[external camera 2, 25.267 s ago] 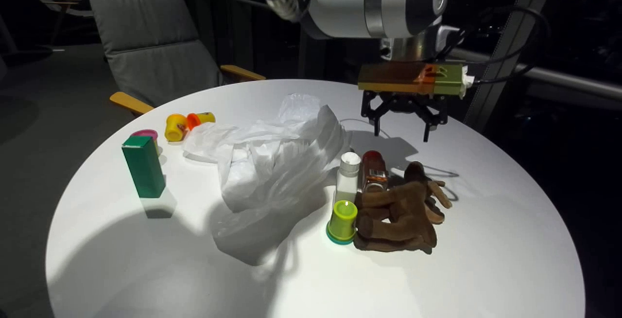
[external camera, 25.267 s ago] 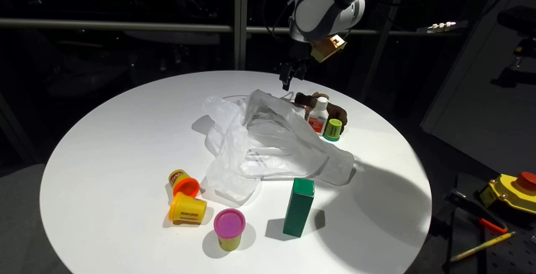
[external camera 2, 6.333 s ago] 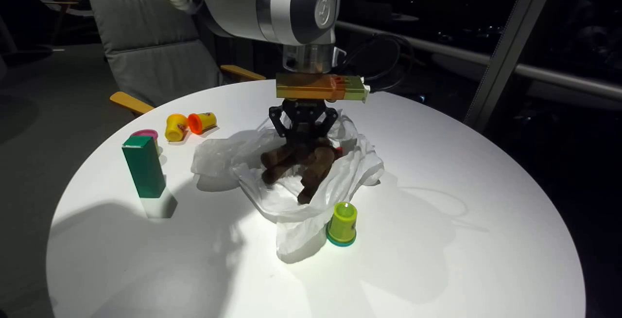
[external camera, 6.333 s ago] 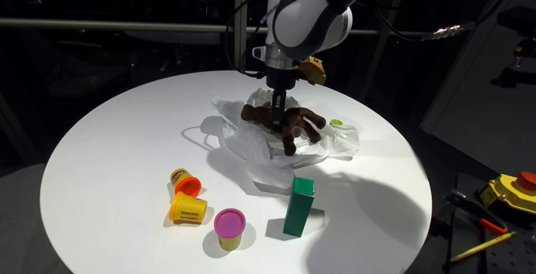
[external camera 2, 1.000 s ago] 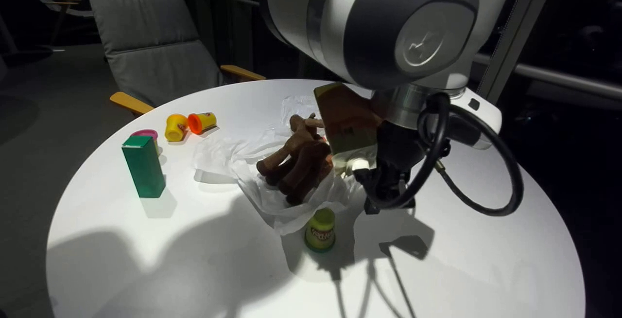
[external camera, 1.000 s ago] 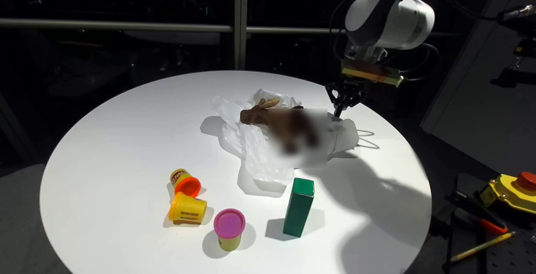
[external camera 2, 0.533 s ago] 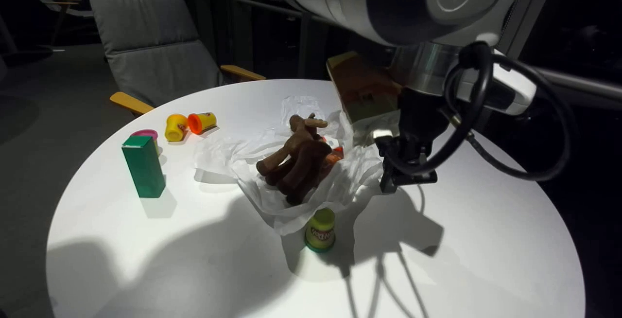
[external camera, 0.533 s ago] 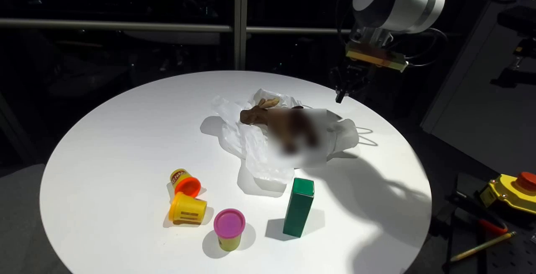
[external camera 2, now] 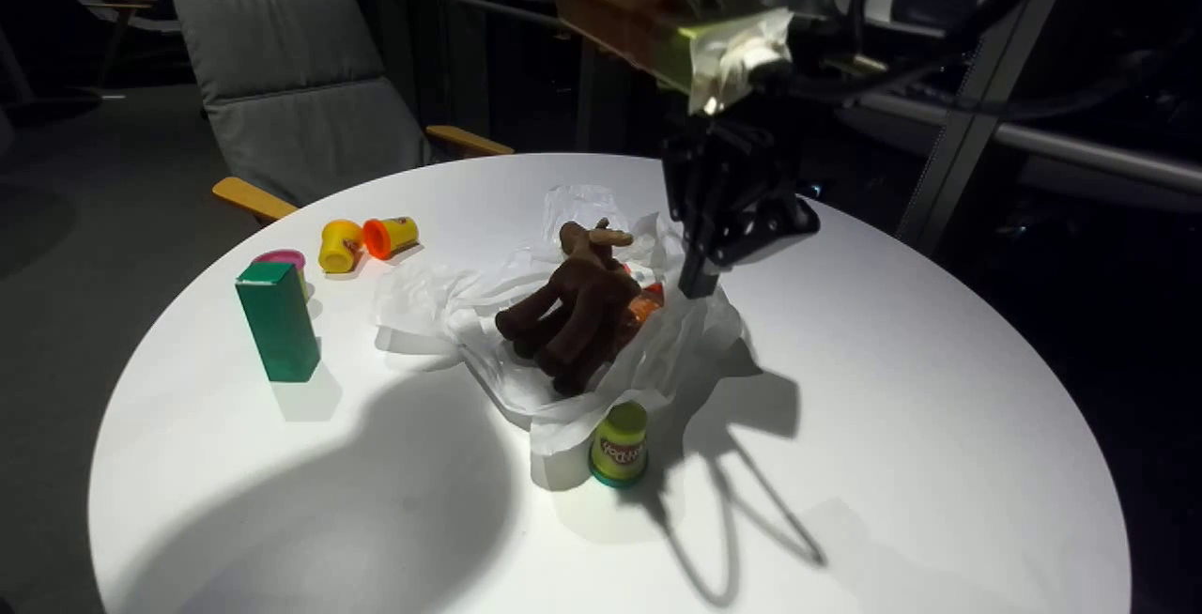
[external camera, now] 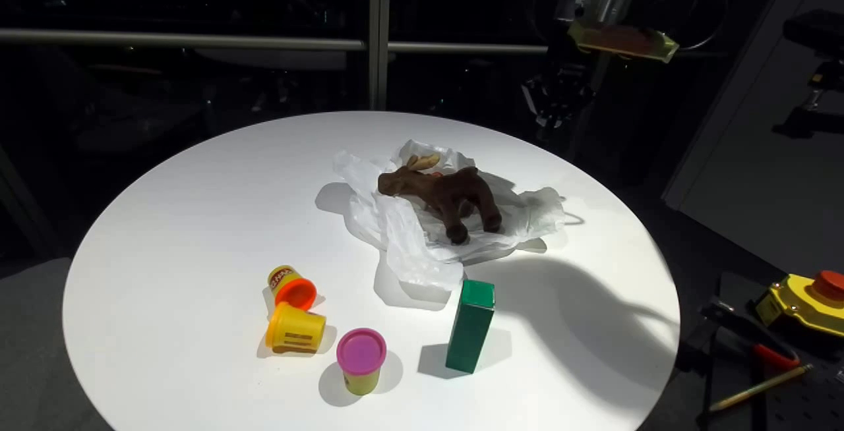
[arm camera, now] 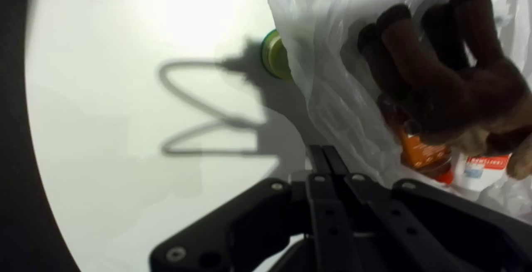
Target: Put the objects inside the plastic
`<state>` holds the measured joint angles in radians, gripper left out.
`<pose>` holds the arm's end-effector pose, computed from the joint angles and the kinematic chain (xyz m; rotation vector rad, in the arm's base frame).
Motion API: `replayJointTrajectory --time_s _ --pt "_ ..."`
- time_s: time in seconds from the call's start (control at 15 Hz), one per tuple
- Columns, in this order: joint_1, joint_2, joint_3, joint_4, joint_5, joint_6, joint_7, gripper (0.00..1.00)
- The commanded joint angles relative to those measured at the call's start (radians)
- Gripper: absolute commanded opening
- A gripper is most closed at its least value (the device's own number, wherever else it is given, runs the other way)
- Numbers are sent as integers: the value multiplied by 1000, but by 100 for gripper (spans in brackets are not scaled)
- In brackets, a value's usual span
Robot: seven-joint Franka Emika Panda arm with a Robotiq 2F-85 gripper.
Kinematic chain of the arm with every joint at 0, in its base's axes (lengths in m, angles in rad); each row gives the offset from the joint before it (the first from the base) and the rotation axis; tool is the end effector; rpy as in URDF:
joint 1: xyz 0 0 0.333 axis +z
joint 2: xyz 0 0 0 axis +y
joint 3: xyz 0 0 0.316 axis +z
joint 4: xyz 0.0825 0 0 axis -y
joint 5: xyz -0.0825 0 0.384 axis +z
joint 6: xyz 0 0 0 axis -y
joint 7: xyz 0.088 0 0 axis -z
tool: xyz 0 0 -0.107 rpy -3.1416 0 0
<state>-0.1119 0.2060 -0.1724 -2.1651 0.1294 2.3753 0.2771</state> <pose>0.5388 -0.1550 0.3024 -2.9247 0.9865 -0.0137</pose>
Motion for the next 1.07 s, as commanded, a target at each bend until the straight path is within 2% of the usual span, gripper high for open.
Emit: replayJointTrajectory --time_s 0.0,0.33,0.67,1.0 --pt "21 -164 40 -94 -48 -109 -100 6" --pt "86 -270 134 -146 -86 -249 -169 7" --pt "149 -269 208 -152 -133 -324 -265 7" --pt "175 -254 234 -178 -213 -274 -396 11"
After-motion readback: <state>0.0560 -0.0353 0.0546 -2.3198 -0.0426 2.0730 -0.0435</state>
